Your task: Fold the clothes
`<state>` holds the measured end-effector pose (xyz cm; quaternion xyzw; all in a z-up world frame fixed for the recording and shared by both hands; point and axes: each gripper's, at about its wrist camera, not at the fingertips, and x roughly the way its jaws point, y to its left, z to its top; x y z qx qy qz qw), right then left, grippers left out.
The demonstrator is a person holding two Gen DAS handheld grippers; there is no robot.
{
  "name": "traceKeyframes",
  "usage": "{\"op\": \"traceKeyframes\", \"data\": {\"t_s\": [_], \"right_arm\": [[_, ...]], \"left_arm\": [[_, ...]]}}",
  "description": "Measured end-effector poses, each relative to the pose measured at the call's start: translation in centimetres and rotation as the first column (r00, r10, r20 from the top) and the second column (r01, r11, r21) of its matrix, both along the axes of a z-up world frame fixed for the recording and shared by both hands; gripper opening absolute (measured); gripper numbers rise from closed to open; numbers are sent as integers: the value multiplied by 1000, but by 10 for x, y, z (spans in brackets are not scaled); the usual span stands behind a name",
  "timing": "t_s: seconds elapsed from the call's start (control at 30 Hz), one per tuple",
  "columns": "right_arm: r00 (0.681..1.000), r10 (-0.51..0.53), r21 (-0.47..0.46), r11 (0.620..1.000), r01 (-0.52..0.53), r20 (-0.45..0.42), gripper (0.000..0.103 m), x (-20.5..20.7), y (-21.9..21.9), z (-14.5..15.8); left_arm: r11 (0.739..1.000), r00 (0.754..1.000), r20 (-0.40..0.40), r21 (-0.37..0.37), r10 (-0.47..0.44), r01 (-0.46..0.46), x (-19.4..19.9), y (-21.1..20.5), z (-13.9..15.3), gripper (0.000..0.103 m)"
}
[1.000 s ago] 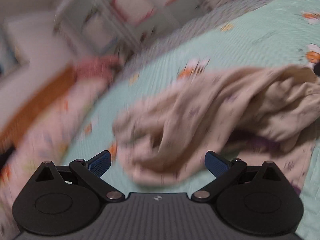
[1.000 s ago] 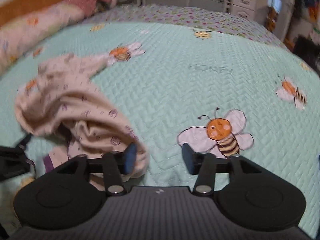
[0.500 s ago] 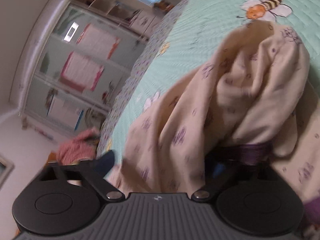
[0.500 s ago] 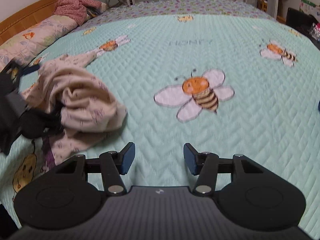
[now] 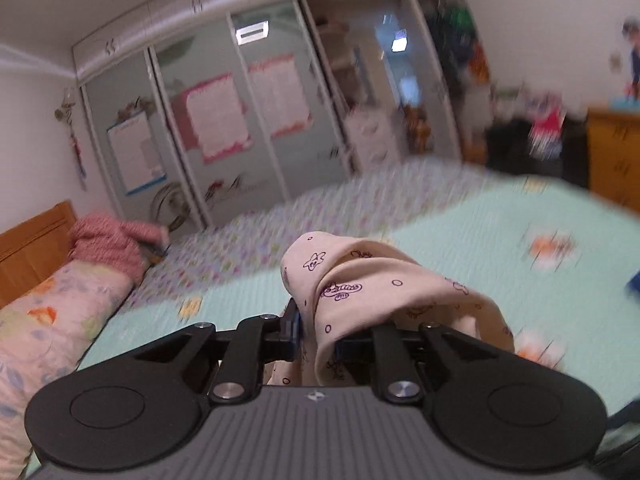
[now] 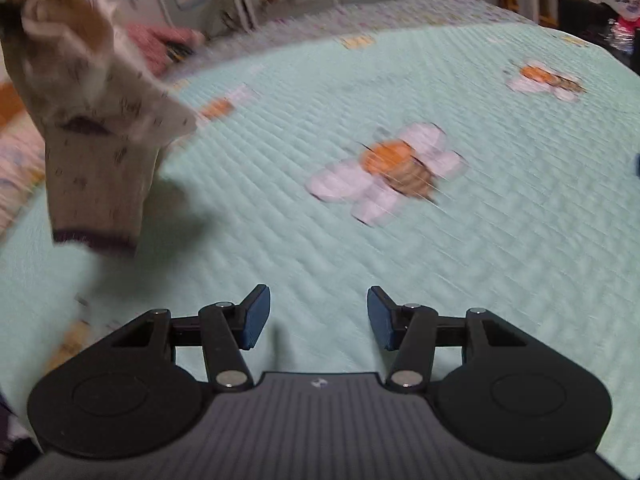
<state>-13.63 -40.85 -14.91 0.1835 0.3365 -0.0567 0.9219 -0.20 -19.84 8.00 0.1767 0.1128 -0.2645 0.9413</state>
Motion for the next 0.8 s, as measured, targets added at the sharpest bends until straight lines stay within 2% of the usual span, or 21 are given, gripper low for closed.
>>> {"op": "traceKeyframes", "data": {"t_s": [0.13,0.23,0.33,0.4,0.43,0.47,0.5,0.57,0.6,0.67,0.8], "right_arm": [[981,43,33,998,-50,188,73,-2,15,27],[951,52,25,998,-62,305,78,-7,20,48],[920,-5,50,999,-16,393,79,-15,8,64],[922,-27,53,999,6,386,79,-11,-5,68],[931,-43,51,998,27,362,78,-5,-12,69],[944,-70,47,997,58,323,78,4,-19,67],[954,-97,42,995,88,283,78,12,-27,66],[969,-141,30,990,138,201,78,30,-41,62],[975,-150,25,989,148,162,78,36,-46,58],[985,-126,10,992,125,120,78,41,-49,47],[998,-50,-1,999,50,43,78,44,-43,19]], "left_arm": [[989,994,-35,-108,-103,99,-39,-9,44,16],[977,985,-77,-159,-157,143,-54,-16,61,16],[991,991,-102,-112,-88,76,-48,-28,47,18],[996,987,-153,-54,58,-67,-15,-31,19,23],[989,974,-175,-18,142,-147,4,-32,3,24],[968,949,-195,33,249,-247,28,-29,-16,26],[932,909,-207,108,362,-347,54,-22,-41,27],[851,826,-237,271,512,-450,98,-11,-98,28],[828,785,-287,312,549,-465,113,-2,-122,26],[830,708,-432,305,558,-468,124,23,-158,26],[824,605,-595,193,529,-532,108,67,-194,33]]}}
